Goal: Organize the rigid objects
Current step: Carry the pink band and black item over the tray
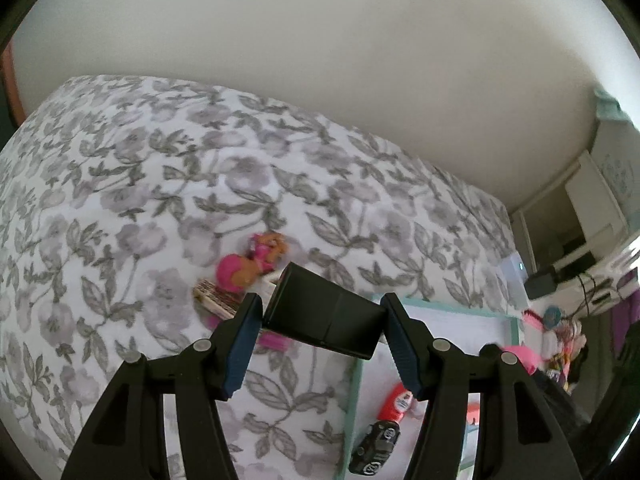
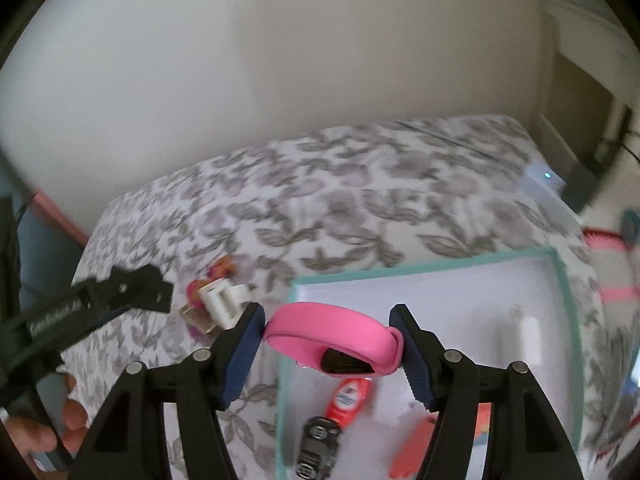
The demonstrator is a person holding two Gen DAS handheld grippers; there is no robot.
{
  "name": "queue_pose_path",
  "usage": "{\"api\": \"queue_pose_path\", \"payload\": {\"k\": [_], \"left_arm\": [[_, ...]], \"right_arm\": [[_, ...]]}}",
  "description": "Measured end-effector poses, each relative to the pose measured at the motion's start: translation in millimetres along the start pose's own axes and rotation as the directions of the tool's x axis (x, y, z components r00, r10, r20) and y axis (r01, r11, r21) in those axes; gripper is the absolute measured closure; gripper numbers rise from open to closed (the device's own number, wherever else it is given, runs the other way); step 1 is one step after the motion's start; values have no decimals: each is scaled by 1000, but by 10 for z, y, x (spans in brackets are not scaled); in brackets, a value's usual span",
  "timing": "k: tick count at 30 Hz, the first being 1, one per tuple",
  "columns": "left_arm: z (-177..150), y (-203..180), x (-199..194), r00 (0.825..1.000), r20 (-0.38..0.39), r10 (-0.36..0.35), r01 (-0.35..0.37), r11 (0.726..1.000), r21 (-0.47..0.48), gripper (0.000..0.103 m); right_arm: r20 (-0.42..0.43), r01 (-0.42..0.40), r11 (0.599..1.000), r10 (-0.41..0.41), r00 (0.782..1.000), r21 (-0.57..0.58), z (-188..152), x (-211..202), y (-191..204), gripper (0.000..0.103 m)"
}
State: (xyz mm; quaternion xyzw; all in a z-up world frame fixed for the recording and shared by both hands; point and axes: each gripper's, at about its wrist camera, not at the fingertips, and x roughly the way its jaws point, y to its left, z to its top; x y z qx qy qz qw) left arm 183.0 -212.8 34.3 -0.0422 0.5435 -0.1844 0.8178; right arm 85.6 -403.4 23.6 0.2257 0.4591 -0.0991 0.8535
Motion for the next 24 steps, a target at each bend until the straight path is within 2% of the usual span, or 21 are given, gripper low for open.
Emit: {"api": "queue_pose_path", "payload": {"k": [7,10,14,24], "left_arm": [[-142,-375,214,998,-64,7,-1,997,83,41],[-181,-518,361,995,-96,27,-17,995,100,41],[-237,-698,522,992,-122,17,-3,993,115,41],[-373,-978,776,990,-138,15,11,982,188,40]], "right_arm": [[-9,66,992,-65,998,107,31,-96,-430,35],[-11,97,989,-96,995,108,44,-95,-519,35],[-41,114,987,-110,993,114,29,-10,-613,35],[-87,197,973,-187,978,121,-31,78,-804,35]]}}
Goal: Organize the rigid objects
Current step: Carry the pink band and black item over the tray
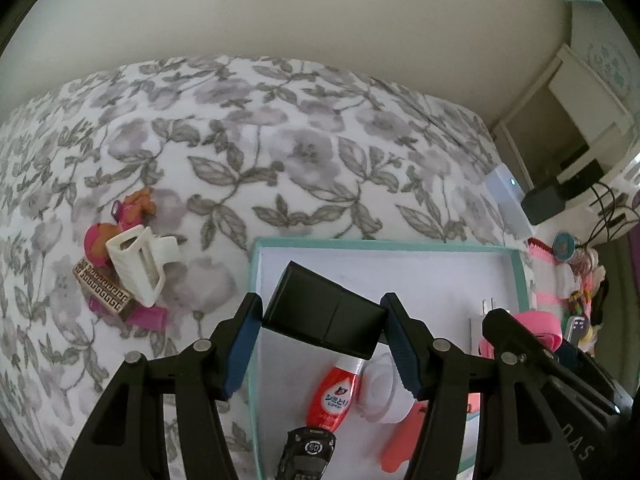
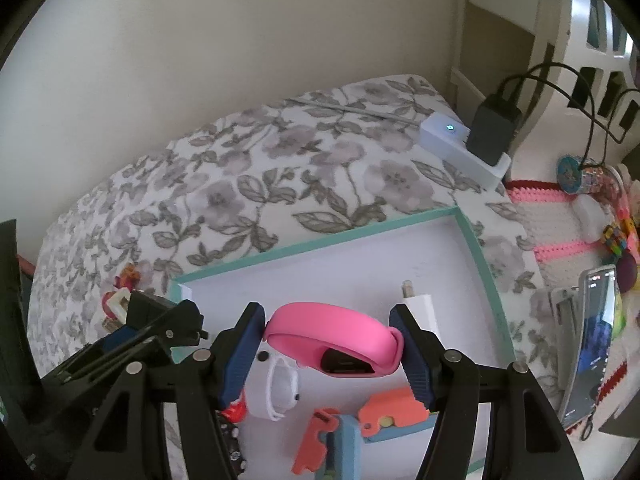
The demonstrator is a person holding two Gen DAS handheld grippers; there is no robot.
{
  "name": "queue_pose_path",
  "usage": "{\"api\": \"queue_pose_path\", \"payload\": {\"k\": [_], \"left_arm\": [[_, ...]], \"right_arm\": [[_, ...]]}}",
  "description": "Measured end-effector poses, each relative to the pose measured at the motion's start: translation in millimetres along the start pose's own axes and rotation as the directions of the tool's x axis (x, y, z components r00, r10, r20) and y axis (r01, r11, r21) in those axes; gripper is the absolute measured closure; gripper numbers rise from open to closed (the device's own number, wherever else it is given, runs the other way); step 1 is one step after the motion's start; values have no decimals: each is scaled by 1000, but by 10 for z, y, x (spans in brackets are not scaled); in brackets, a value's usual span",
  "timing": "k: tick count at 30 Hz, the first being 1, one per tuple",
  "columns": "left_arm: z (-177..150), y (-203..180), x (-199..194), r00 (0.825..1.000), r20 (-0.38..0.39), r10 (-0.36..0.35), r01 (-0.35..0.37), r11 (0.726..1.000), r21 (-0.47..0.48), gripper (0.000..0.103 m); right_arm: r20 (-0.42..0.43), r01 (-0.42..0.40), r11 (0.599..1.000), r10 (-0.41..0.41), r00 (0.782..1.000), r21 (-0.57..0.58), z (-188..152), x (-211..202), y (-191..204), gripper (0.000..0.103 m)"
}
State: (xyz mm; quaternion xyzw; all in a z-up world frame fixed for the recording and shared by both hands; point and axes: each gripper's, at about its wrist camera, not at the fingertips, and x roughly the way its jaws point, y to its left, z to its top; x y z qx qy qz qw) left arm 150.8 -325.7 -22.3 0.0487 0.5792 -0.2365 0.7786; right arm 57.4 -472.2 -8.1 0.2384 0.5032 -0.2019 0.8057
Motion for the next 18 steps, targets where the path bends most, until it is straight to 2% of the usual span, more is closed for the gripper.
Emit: {"api": "queue_pose_path", "payload": {"k": [18], "left_arm": [[-104,-50,265,995,-70,63,-61,997,39,40]], "right_arm": [[-83,7,999,-4,997,31,-77,287,-125,35]]}}
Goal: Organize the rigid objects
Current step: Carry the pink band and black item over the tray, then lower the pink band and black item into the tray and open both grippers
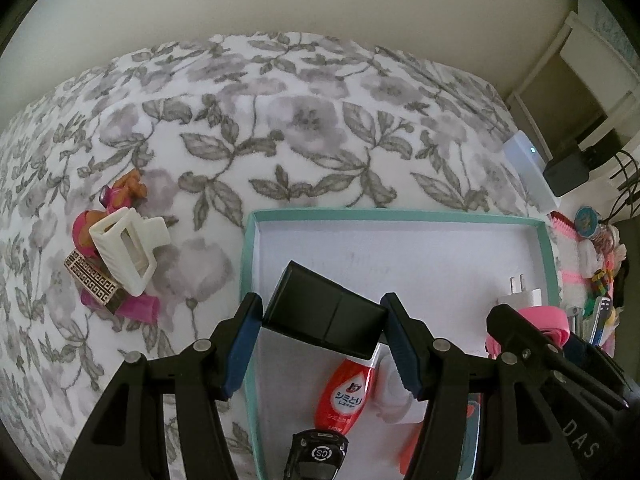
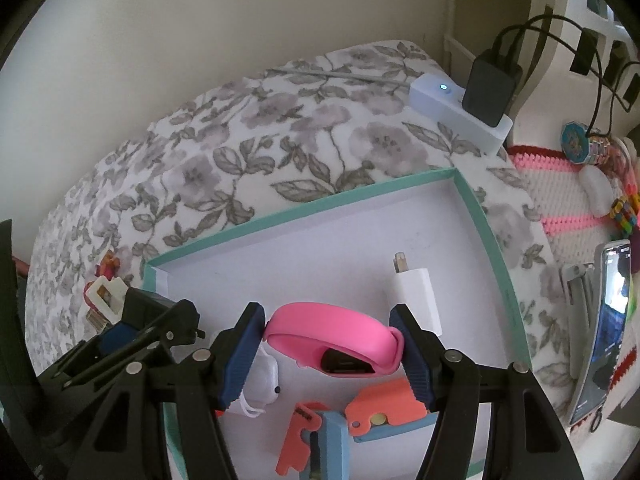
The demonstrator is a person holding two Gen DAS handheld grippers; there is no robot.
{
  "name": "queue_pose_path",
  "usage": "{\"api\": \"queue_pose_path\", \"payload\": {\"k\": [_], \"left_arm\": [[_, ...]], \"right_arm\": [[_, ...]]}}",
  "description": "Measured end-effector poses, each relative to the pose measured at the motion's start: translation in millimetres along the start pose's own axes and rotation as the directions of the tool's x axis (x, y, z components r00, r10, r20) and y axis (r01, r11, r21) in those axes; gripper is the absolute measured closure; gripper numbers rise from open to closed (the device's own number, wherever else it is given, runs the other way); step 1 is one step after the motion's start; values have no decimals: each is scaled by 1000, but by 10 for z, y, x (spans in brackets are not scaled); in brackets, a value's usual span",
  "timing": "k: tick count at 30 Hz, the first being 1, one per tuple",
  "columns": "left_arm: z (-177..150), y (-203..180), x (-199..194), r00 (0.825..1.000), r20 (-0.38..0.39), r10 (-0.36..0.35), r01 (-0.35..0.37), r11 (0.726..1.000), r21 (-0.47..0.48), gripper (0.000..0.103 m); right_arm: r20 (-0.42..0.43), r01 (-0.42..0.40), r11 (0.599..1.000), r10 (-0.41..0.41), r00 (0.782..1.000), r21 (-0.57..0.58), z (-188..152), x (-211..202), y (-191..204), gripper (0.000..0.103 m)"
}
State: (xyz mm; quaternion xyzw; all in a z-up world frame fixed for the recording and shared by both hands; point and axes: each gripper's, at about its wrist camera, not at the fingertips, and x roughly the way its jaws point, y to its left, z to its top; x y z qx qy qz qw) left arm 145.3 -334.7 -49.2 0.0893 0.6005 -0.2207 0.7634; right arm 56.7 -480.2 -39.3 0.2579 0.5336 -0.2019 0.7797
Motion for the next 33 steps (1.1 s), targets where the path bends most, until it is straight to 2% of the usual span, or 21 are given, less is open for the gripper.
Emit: {"api": "queue_pose_path", "payload": {"k": [16,24,27,33], "left_arm": [[12,14,15,1000,-22,1,-1,1000,-2,40],[64,46,-141,1000,3,-23,23,1000,-18,40],[95,66,-215,1000,15,-28,28,999,-25,40],[164,158,-411,998,60,-24,27,998,-54,40]], "right_arm": [[-27,-15,1000,15,1000,23,-23,67,-18,33],[-3,3,1000,-3,1000,4,17,-36,6,32],[18,8,1000,-8,1000,-4,42,-116,17,28],[73,12,1000,-13,997,2,101,-319,-2,28]]}}
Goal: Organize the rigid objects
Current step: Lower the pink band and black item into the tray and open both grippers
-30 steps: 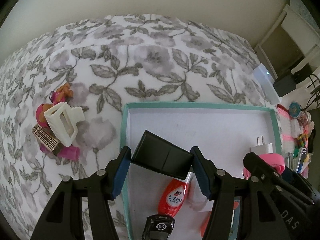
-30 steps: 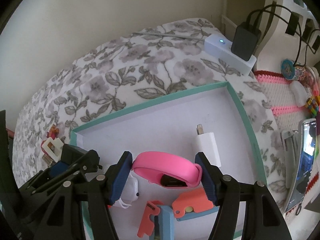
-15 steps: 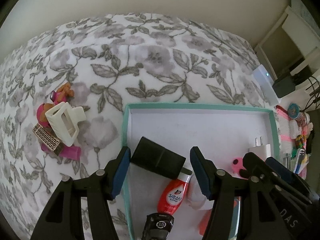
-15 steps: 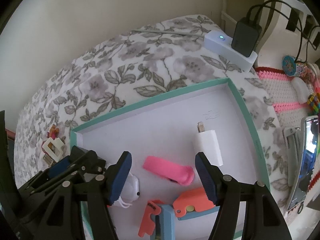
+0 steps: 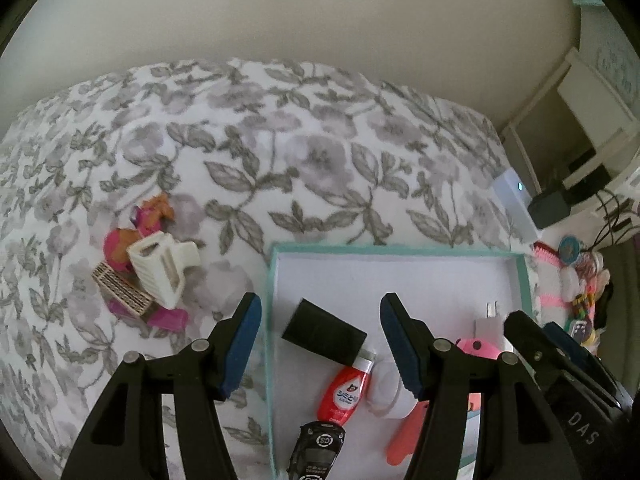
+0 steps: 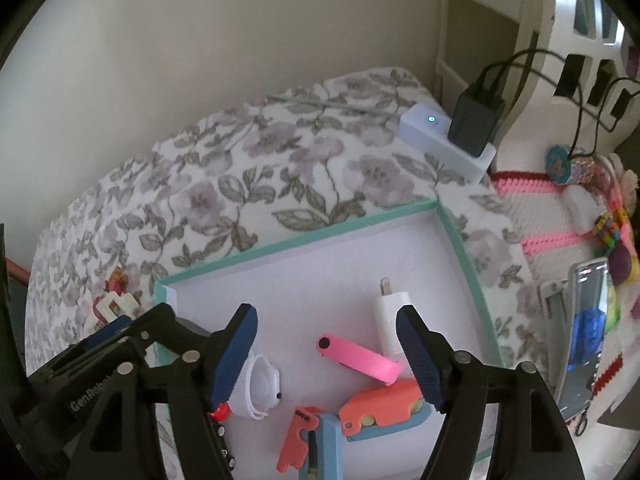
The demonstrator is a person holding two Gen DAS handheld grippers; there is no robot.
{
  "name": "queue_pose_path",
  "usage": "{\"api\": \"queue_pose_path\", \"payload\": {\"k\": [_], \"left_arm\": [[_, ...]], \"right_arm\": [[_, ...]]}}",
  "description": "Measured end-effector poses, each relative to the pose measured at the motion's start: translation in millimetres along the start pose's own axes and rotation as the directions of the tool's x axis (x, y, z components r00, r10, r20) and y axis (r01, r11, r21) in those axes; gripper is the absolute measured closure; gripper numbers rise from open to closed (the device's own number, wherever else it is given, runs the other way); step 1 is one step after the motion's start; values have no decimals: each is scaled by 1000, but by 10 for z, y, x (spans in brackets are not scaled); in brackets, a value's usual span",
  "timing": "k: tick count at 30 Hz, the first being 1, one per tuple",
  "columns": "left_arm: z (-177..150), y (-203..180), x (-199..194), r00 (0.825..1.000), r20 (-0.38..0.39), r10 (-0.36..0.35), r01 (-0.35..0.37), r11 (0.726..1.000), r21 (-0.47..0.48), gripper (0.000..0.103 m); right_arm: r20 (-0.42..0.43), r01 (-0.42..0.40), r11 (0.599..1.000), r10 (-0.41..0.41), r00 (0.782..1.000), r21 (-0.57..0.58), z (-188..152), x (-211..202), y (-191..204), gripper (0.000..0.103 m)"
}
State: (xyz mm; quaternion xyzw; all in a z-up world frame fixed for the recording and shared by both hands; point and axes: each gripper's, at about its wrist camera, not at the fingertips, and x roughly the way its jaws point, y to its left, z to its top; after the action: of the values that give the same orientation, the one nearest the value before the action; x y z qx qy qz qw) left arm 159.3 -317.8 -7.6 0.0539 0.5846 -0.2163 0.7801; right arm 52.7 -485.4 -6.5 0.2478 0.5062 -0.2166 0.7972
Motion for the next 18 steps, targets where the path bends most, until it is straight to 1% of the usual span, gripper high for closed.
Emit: {"api": "queue_pose_path", "payload": {"k": [3,4,5,10,12,13,14,18], "left_arm": [[47,64,-103,1000,30,10,-9,1000,-15,37],[58,80,-128,999,38,14,-14,1000,-19,33],[74,108,-166,998,51,21,-19,999,-25,30],[118,232,-271,995,85,44,-39,997,-60,29],[122,271,-292,994,95,54,-48,996,-72,28],[122,289,-302,993,99,60,-52,996,-77,24],[125,311,-308,993,103,65,-57,995,-84,17],[129,369,-321,991,114,77,-65,993,-99,17]], "right_arm": [[29,5,1000,-5,1000,-1,27,-101,-4,28],[37,7,1000,-6,999,-1,35,-131,-4,28],[45,8,1000,-8,999,-2,43,-161,-4,27],[76,16,1000,-16,997,-5,71,-263,-4,21],[85,20,1000,-19,996,-5,79,-288,-6,15],[89,24,1000,-24,996,-5,81,-297,-7,14],[93,27,1000,-26,995,-6,81,-298,-6,13],[100,27,1000,-25,995,-13,81,-293,2,12]]}}
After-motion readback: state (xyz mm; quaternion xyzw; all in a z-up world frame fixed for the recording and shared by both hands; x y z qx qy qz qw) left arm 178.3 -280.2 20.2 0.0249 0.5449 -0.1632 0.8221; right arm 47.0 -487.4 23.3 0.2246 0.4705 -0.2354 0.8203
